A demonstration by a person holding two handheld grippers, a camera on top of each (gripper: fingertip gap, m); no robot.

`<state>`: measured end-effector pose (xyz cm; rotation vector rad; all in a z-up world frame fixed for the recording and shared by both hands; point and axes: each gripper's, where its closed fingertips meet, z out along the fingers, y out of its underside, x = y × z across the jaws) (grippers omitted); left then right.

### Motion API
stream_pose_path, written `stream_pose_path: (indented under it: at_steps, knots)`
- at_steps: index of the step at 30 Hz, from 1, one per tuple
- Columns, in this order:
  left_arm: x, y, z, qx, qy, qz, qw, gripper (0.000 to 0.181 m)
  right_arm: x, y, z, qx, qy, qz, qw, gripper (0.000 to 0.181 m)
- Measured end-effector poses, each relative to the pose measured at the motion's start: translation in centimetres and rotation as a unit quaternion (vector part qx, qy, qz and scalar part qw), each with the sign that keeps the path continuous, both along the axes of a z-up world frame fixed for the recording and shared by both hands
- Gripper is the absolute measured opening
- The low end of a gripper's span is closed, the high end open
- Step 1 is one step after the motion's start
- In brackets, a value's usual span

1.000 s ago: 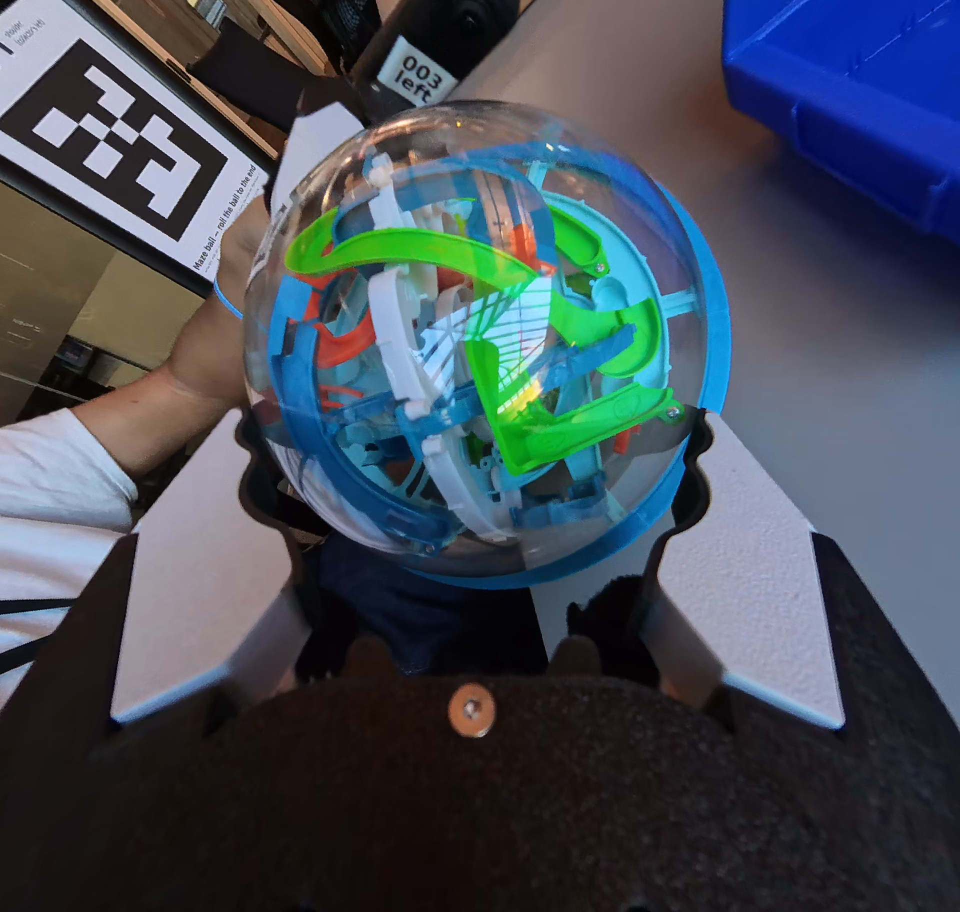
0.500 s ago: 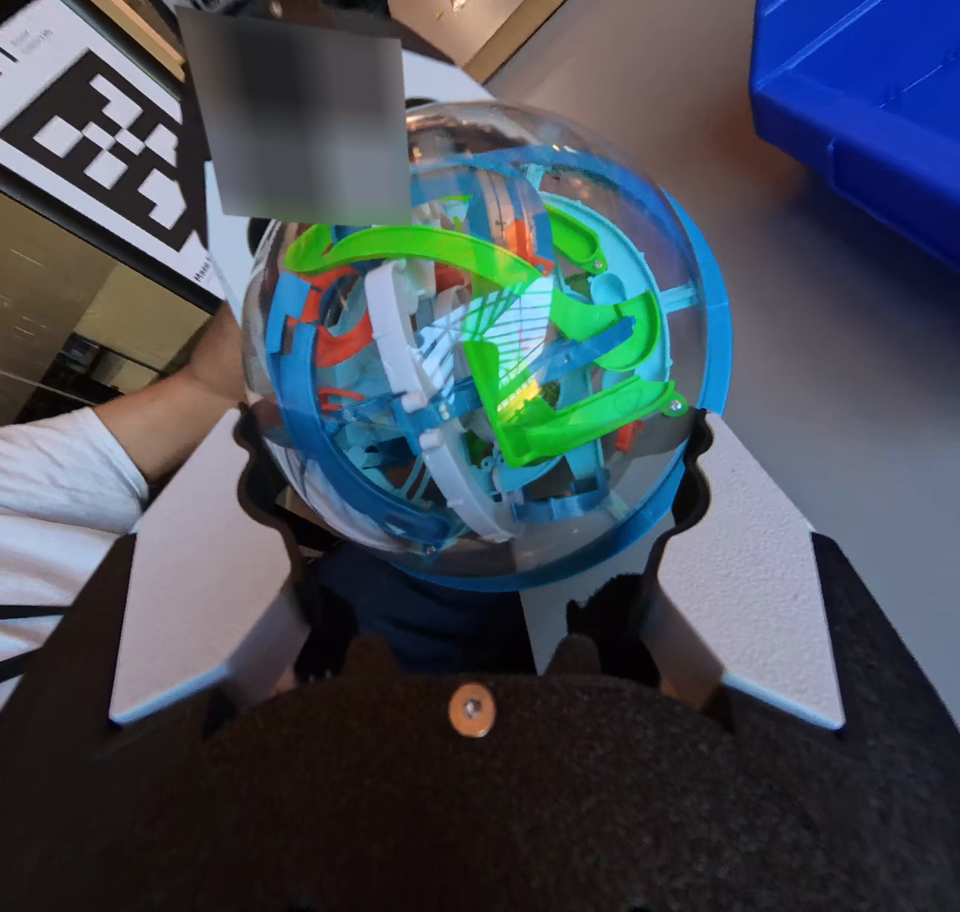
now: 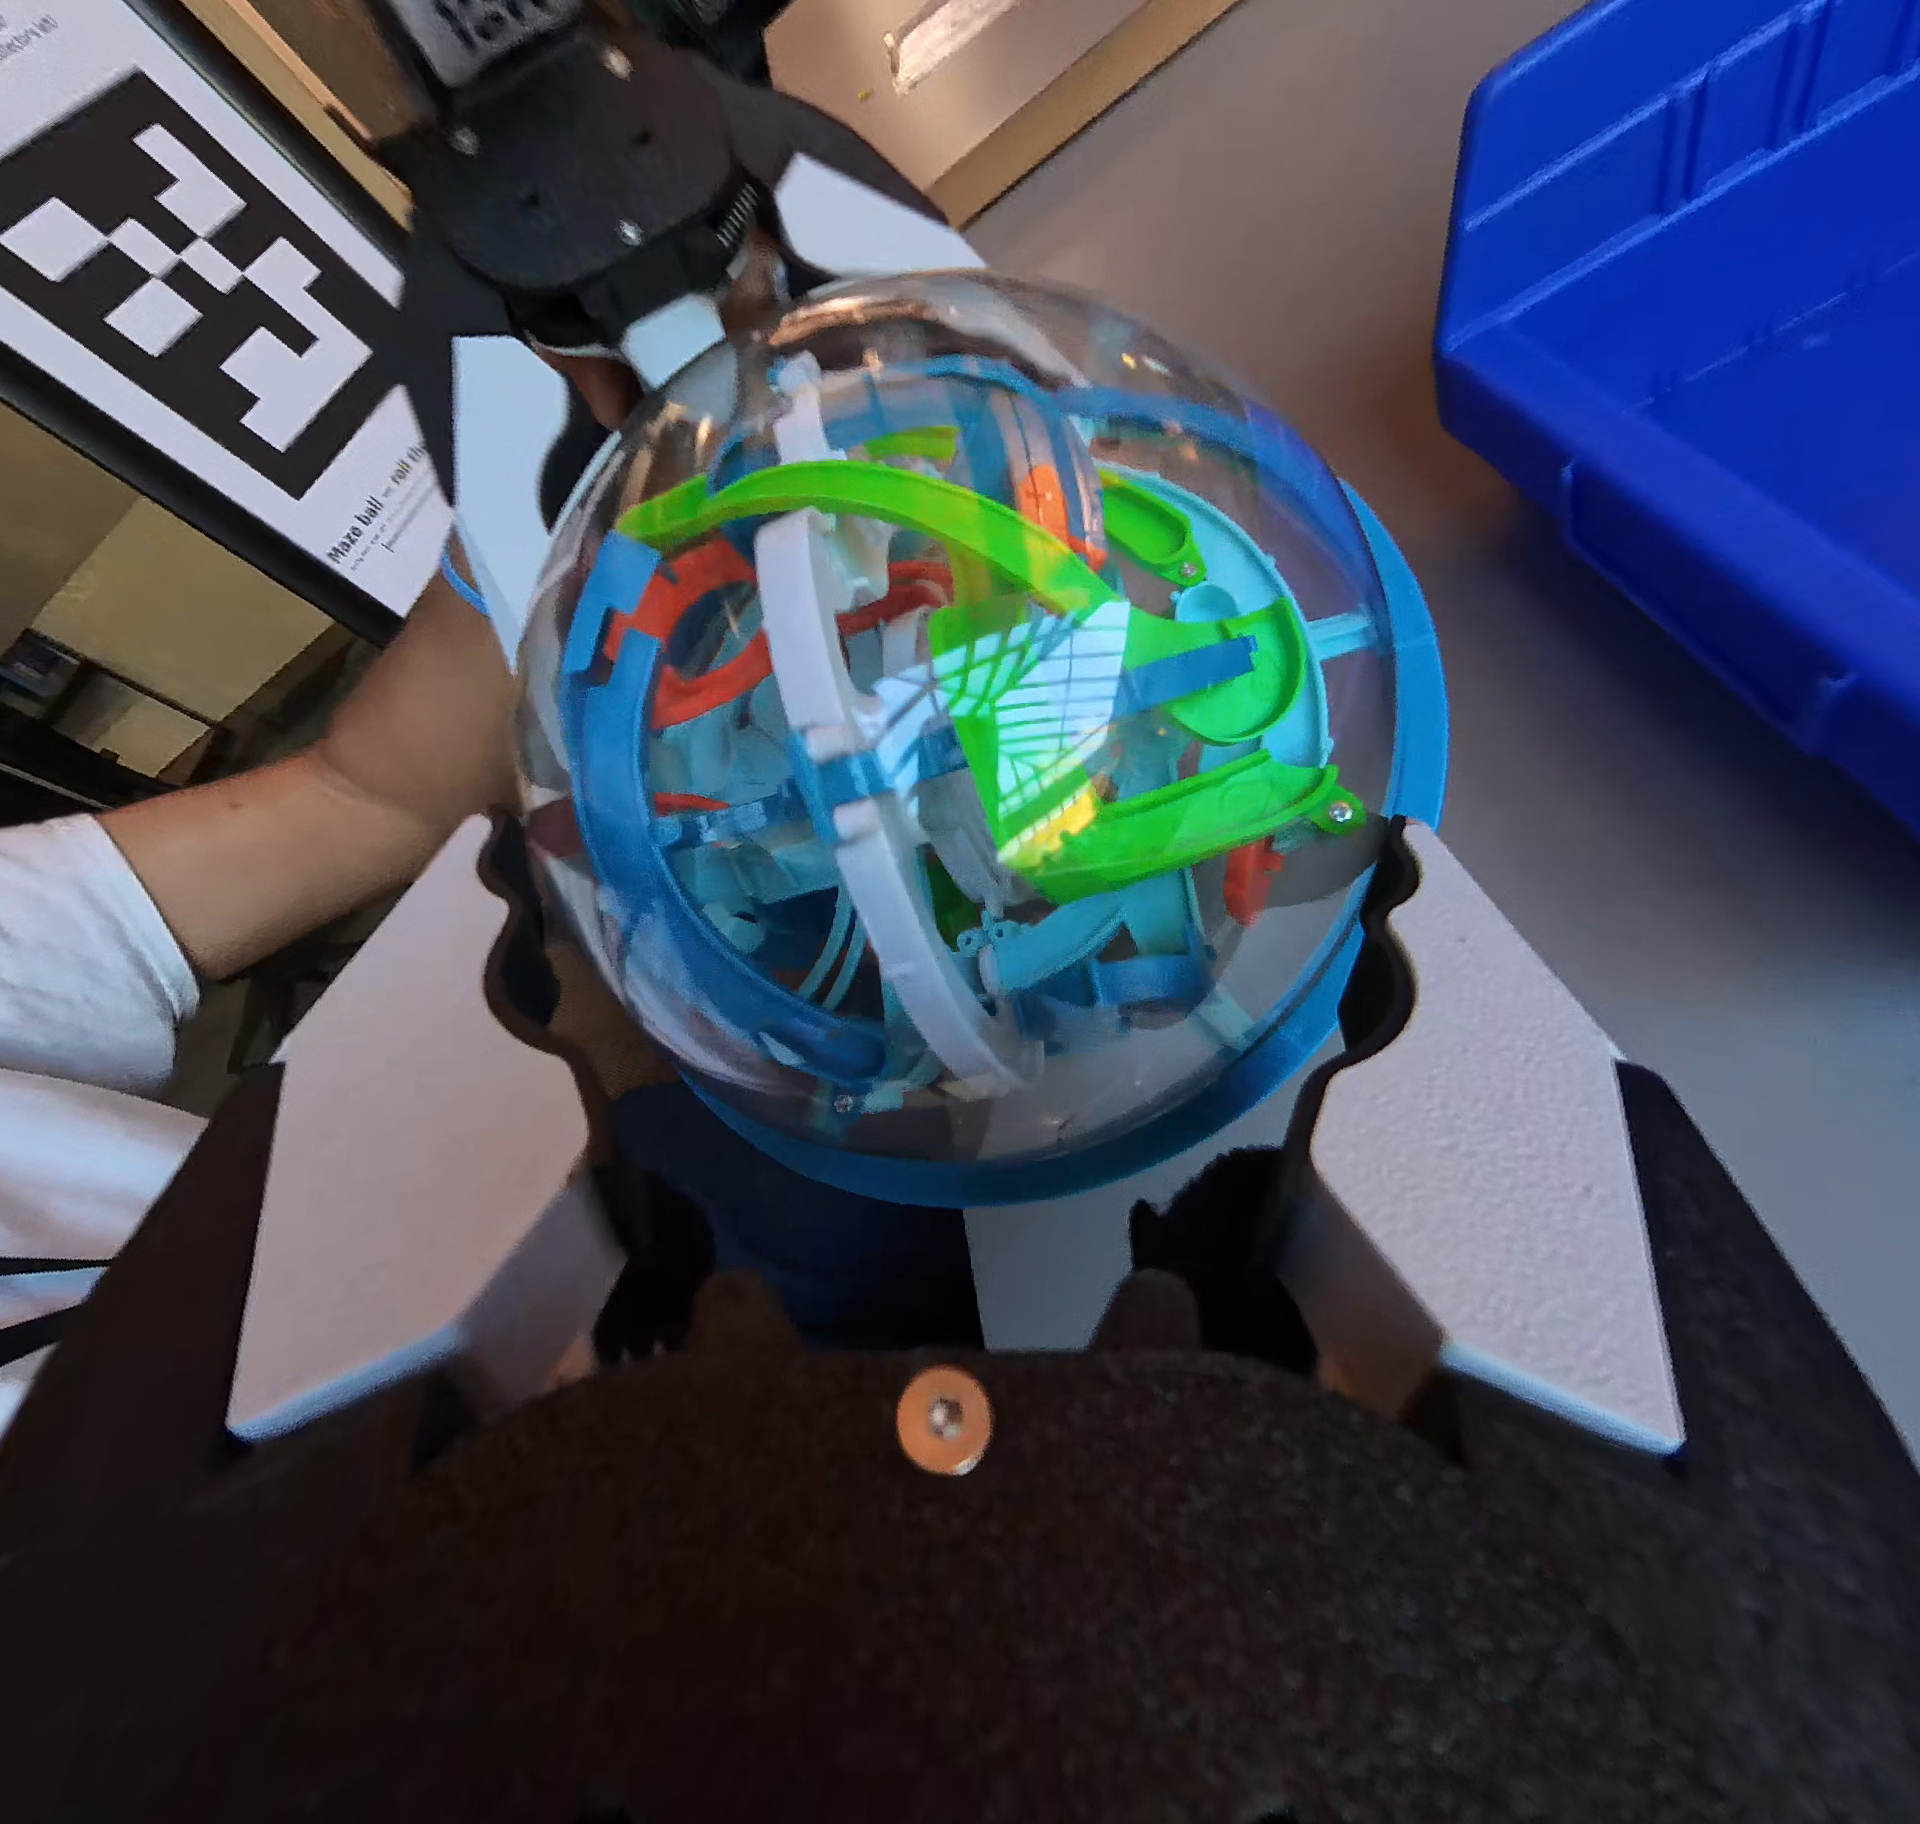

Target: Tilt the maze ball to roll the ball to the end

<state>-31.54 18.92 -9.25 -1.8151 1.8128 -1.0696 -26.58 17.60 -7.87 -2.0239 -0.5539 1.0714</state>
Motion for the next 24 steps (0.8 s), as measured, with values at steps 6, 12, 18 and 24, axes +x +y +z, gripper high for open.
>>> stream_pose_path:
  at_steps: [6,12,18,24]
  knots:
    - [-0.4,0.4,-0.5,-0.055,-0.043,0.023,0.997,0.159,2.4,-0.7,1.5,0.087,0.036,-0.014,0.996,0.148]
    - [-0.6,0.9,-0.7,-0.102,-0.083,0.043,0.990,0.159,0.8,-2.2,-2.4,0.116,-0.032,0.030,0.992,0.155]
    - [-1.0,1.0,-1.8,-0.135,-0.101,0.045,0.985,0.159,-0.3,0.2,-2.1,0.192,-0.054,-0.025,0.980,0.154]
    - [-1.5,1.0,-2.5,-0.109,-0.100,0.025,0.989,0.158,-0.8,0.3,-2.3,0.185,-0.028,-0.006,0.982,0.153]
